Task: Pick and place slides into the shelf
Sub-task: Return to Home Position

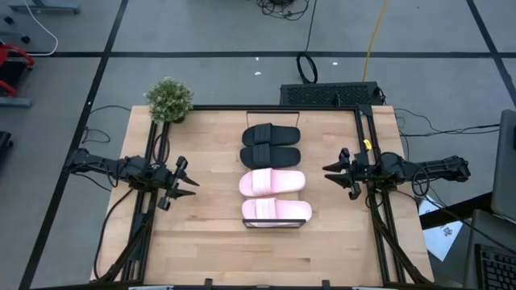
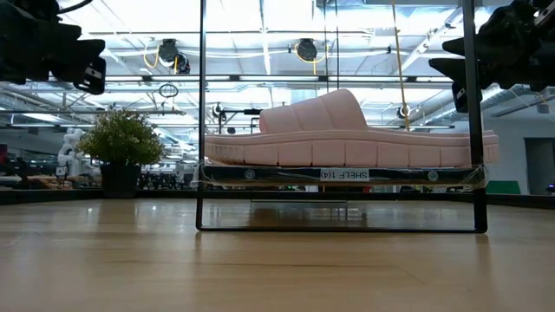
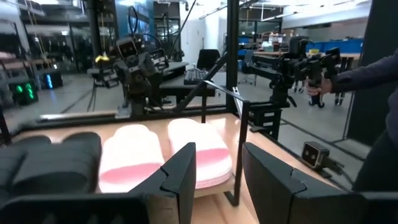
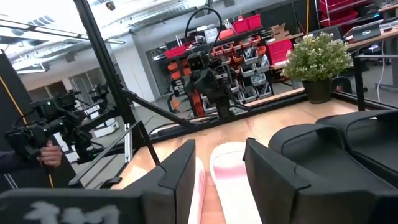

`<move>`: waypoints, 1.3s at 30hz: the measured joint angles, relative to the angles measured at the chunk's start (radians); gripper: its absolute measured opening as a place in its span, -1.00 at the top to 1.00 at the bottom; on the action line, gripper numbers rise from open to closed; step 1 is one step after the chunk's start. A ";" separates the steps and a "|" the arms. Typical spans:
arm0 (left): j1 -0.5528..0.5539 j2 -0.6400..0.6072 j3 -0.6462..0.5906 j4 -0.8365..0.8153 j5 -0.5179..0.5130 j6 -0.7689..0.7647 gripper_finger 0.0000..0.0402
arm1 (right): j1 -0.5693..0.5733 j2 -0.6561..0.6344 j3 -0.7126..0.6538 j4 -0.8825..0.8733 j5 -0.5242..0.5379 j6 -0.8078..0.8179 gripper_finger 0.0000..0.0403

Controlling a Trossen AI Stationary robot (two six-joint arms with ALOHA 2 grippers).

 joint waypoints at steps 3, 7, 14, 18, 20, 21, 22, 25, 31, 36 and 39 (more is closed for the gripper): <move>0.000 0.000 0.000 -0.020 0.000 -0.046 0.36 | 0.000 0.000 0.000 -0.004 -0.001 0.000 0.37; 0.000 0.001 0.000 -0.021 -0.001 -0.103 0.36 | 0.000 0.000 0.000 -0.077 -0.001 0.013 0.37; 0.001 0.001 0.000 -0.022 0.000 -0.144 0.36 | 0.000 0.000 0.000 -0.070 -0.046 -0.036 0.37; 0.001 0.001 0.000 -0.022 -0.001 -0.181 0.36 | 0.000 0.000 0.000 -0.062 -0.050 -0.053 0.37; 0.001 0.001 0.000 -0.022 0.000 -0.181 0.36 | 0.000 0.000 0.000 -0.063 -0.049 -0.032 0.37; 0.001 0.001 0.000 -0.022 0.000 -0.181 0.36 | 0.000 0.000 0.000 -0.063 -0.049 -0.029 0.37; 0.001 0.001 0.000 -0.022 0.000 -0.181 0.36 | 0.000 0.001 0.000 -0.063 -0.049 -0.029 0.37; 0.001 0.001 0.000 -0.022 0.000 -0.181 0.36 | 0.000 0.001 0.000 -0.063 -0.049 -0.031 0.37; 0.001 0.001 0.000 -0.022 0.000 -0.181 0.36 | 0.000 0.001 0.000 -0.063 -0.048 -0.030 0.37; 0.001 0.001 0.000 -0.022 0.000 -0.181 0.36 | 0.000 0.001 0.000 -0.063 -0.048 -0.030 0.37; 0.001 0.001 0.000 -0.022 0.000 -0.181 0.36 | 0.000 0.001 0.000 -0.063 -0.047 -0.030 0.37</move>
